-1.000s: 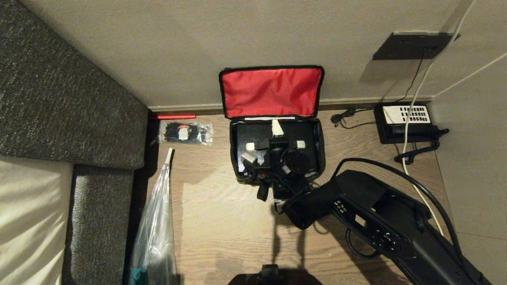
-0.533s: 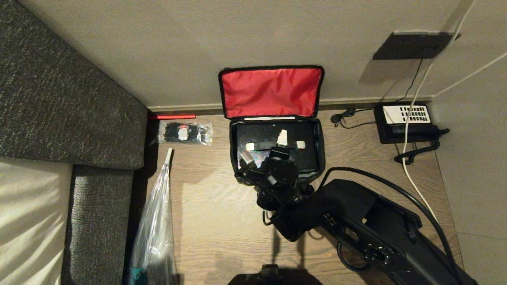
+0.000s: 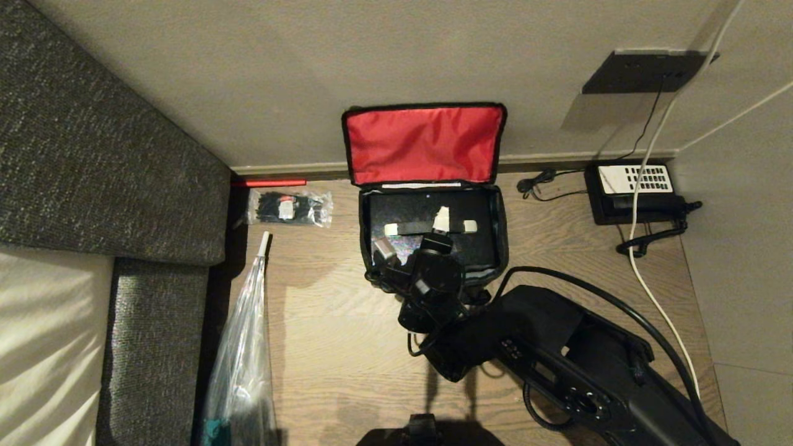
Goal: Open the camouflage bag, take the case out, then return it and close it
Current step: Grip the handle
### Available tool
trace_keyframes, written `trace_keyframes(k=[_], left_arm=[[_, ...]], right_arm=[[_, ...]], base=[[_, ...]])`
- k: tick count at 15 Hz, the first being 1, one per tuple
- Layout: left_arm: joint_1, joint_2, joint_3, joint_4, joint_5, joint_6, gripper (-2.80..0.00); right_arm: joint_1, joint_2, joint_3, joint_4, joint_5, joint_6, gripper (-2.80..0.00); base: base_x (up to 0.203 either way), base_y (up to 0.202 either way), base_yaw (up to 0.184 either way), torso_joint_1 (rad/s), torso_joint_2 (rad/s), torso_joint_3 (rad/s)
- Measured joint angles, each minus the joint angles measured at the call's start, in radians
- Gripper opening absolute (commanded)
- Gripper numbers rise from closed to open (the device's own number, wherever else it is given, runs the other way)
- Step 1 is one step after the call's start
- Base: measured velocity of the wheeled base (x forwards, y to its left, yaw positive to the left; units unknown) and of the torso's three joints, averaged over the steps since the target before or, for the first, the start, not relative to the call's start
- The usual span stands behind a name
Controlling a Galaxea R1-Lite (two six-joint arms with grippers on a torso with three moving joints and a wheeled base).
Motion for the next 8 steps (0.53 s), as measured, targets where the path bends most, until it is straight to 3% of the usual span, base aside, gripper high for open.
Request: trace_keyframes(k=[3,8], left_arm=[[0.000,0.000,0.000,0.000,0.000,0.000,-2.80],[0.000,0.000,0.000,0.001,0.000,0.000,-2.80]], right_arm=[[-0.028,-0.011,-0.010,0.005,0.125,-0.024,0.00],[-0.069,-0.016,-0.075,0.026,0.185,-0.053,0.00]], base=[[0.000,0.000,0.000,0.000,0.00,0.000],[0.000,0.000,0.000,0.000,0.00,0.000]])
